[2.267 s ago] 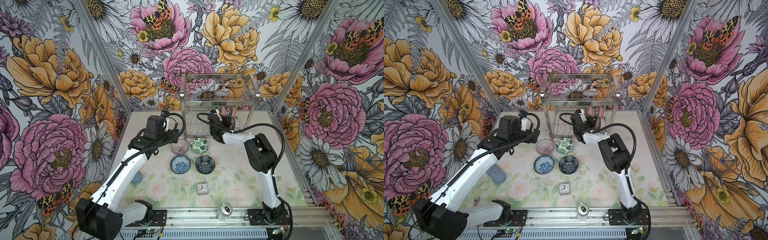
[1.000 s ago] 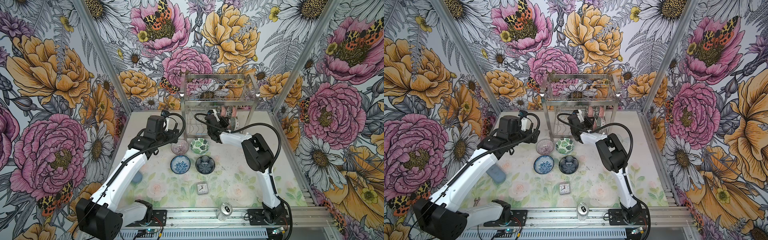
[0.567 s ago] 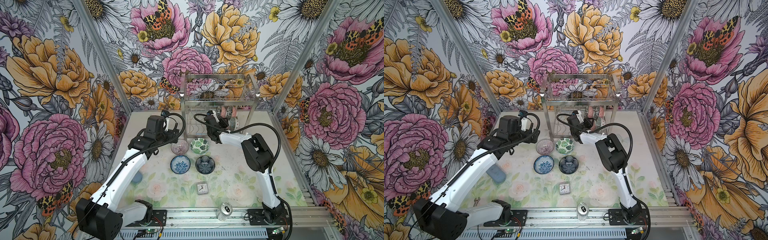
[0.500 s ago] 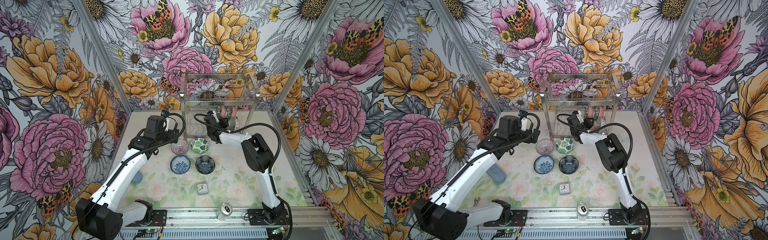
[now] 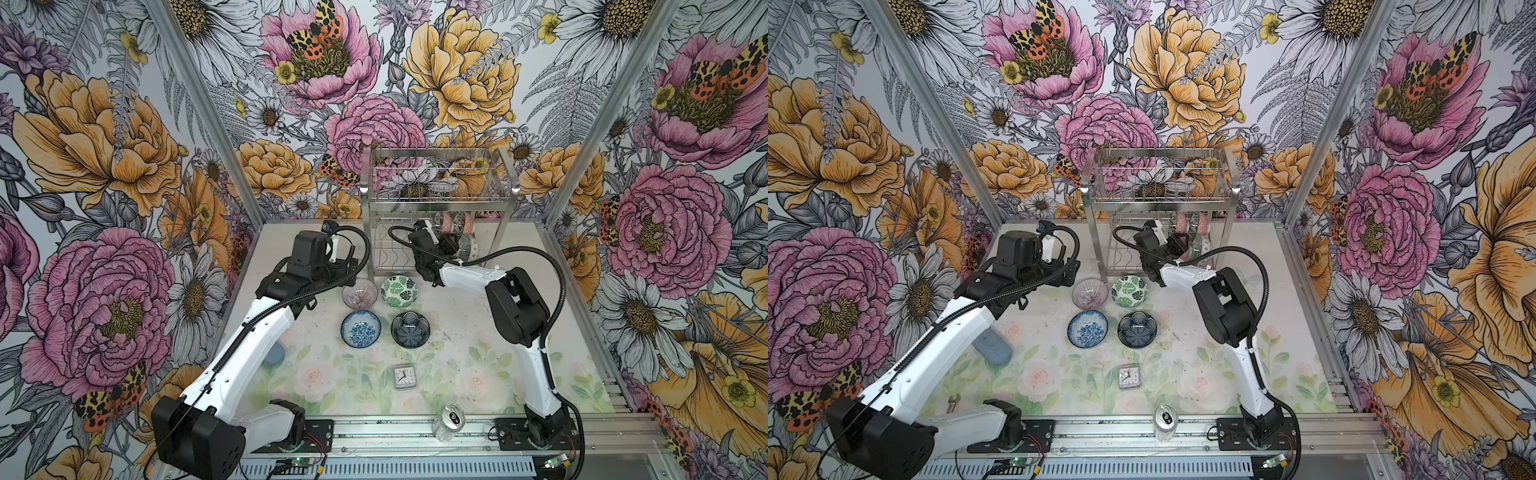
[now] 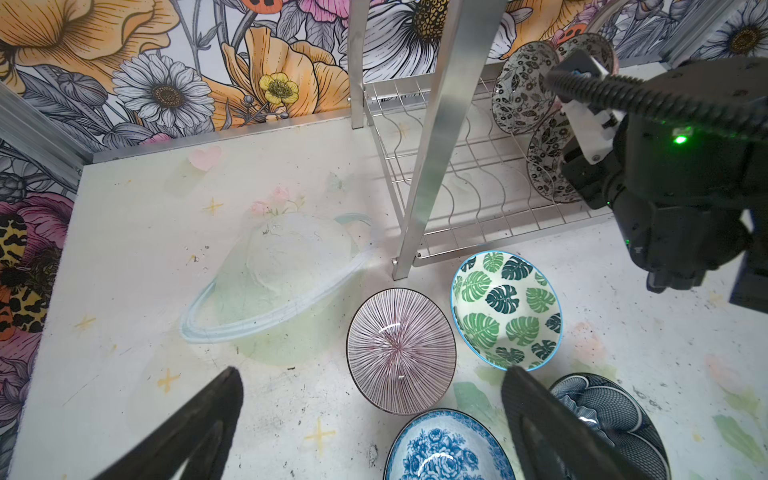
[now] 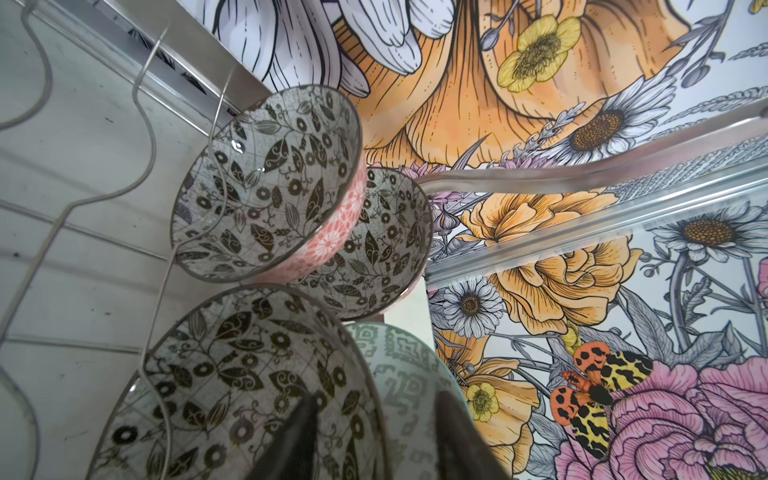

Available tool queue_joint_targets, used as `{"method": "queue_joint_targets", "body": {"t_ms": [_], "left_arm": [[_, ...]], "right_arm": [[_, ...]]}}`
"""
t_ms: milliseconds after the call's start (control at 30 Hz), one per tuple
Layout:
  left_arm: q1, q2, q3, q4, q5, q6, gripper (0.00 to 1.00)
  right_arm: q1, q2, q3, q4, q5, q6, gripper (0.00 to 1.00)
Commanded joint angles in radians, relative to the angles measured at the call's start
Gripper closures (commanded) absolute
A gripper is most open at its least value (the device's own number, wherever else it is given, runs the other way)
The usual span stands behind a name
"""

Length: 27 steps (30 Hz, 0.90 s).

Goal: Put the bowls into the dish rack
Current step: 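Lower the leaf bowl into a rack slot beside the other bowls, then open the right gripper and withdraw it from the rack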

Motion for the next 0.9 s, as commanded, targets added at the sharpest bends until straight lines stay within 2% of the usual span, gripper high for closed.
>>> {"method": "queue_joint_targets", "body": {"t_ms": [0,100,267,667,867], "left_arm": [[0.007,-0.019,-0.010,0.031,0.025,0.007,0.01],[0.000,-0.023,-0.012,0.031,0.021,0.007,0.01],[-0.002,-0.018,-0.010,0.029,0.020,0.008,0.01],[-0.013,-0.025,-0.016,0.029,0.006,0.011,0.01],[-0.016,-0.018,-0.012,0.029,0.006,-0.005,0.01]], "right_arm": [[0.010,-0.086,-0.020,-0.013,-0.058,0.035,0.24],[0.014,-0.123,-0.054,-0.020,-0.116,0.067,0.13],[0.017,-0.199,-0.115,-0.024,-0.207,0.121,0.07],[0.028,-0.489,-0.350,-0.052,-0.476,0.287,0.04],[0.028,-0.613,-0.433,-0.085,-0.504,0.351,0.04]]}}
